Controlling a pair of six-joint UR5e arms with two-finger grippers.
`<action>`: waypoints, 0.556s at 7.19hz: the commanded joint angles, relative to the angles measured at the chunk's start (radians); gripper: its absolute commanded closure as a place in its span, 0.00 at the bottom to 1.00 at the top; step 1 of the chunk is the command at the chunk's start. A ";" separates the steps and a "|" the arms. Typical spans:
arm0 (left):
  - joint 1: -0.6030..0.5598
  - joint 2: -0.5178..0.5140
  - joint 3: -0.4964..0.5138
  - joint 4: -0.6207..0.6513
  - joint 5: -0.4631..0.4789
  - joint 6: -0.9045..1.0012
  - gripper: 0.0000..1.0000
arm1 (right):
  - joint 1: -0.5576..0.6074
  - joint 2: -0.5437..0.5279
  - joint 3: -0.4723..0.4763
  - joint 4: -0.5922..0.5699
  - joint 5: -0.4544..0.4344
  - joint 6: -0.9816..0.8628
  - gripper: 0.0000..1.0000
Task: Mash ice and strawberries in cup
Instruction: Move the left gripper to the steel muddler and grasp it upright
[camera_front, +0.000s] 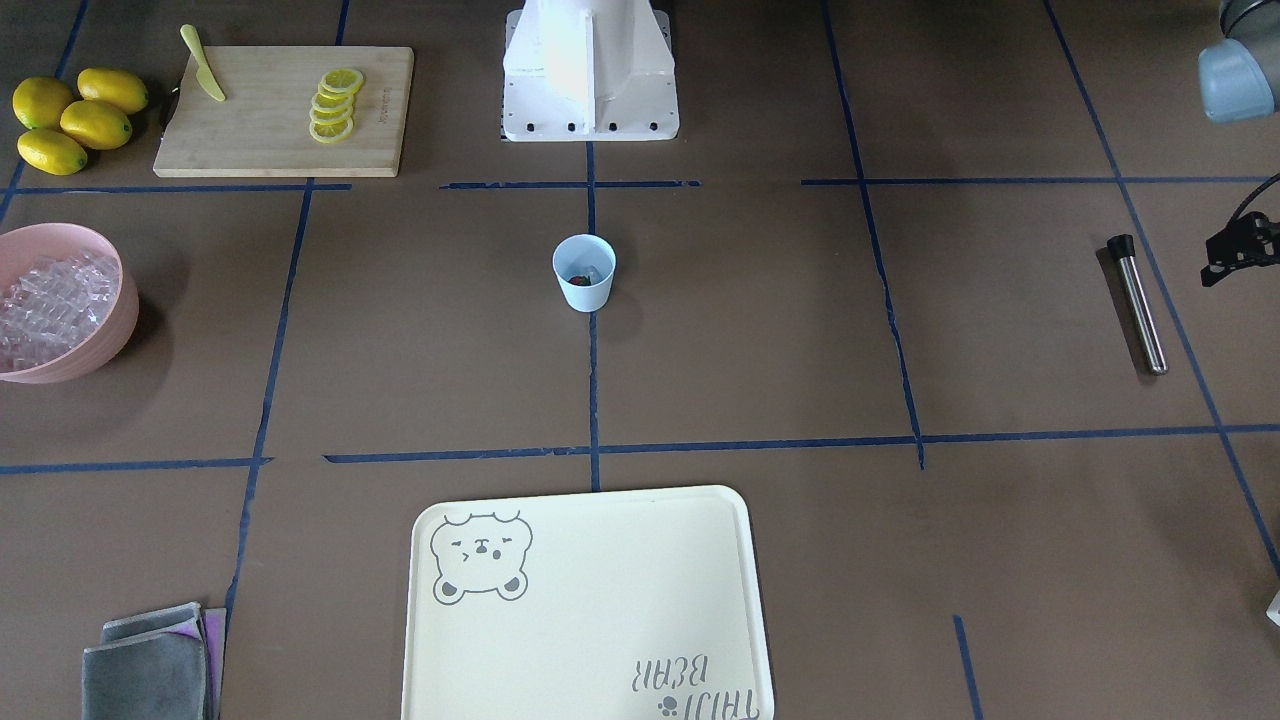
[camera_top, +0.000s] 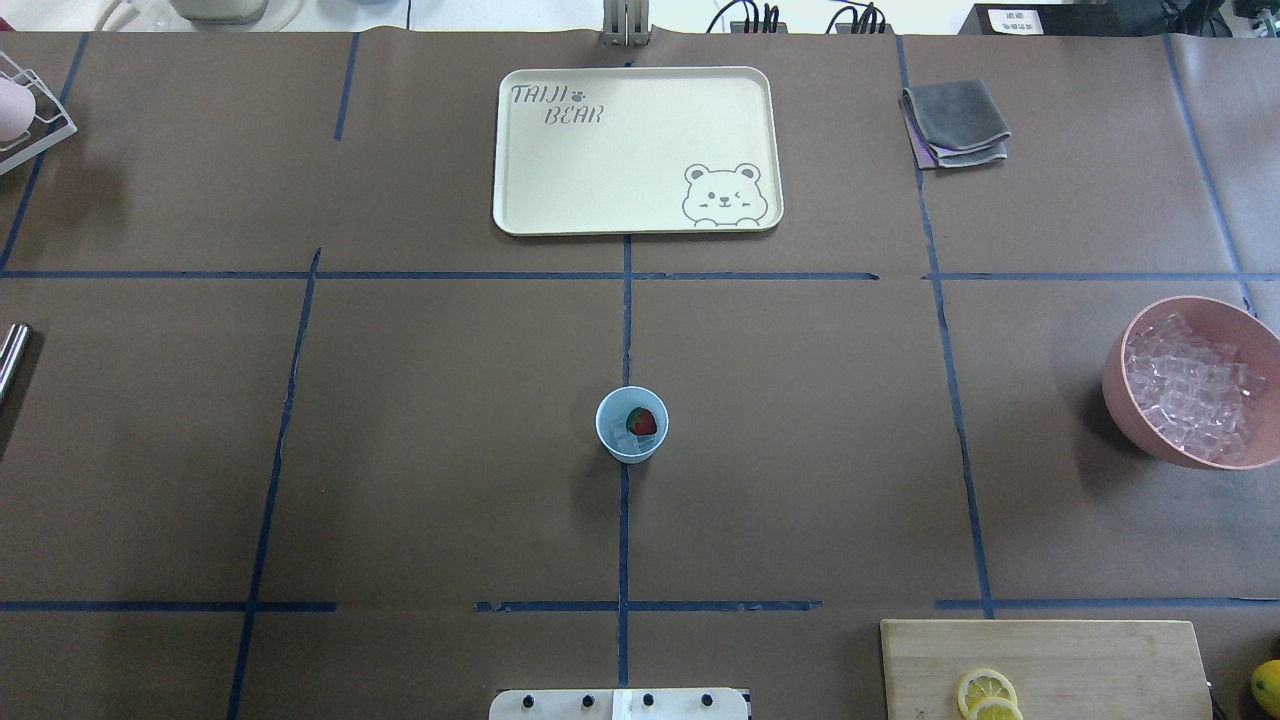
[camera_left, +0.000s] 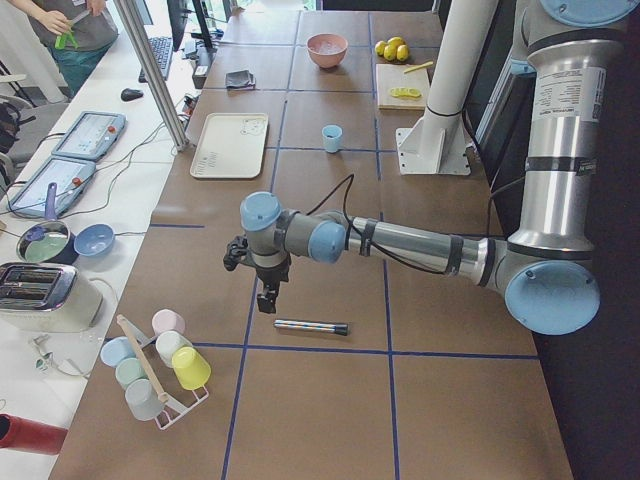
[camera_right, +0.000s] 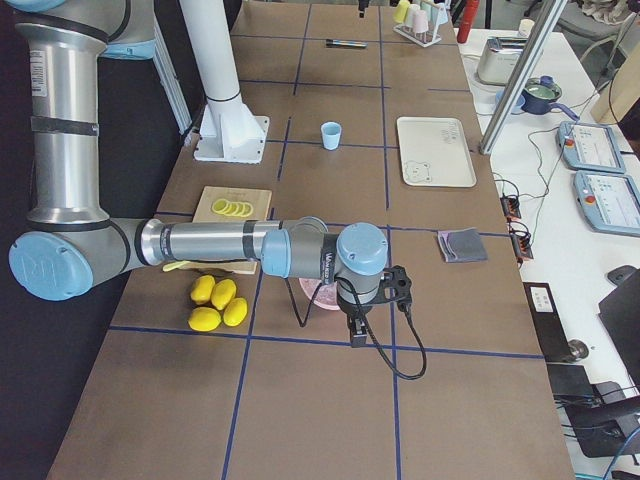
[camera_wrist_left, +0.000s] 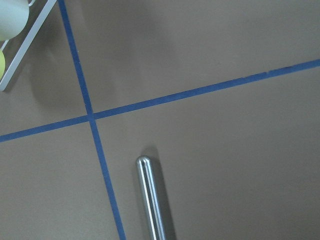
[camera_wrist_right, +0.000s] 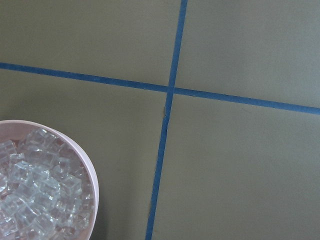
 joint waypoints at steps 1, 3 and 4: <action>0.003 0.002 0.243 -0.356 0.000 -0.108 0.00 | 0.000 0.002 0.002 0.003 0.004 -0.001 0.01; 0.058 -0.022 0.277 -0.430 -0.003 -0.271 0.00 | 0.000 0.002 0.002 0.004 0.004 -0.001 0.01; 0.098 -0.027 0.278 -0.430 -0.003 -0.276 0.00 | 0.000 0.002 0.002 0.006 0.004 -0.002 0.01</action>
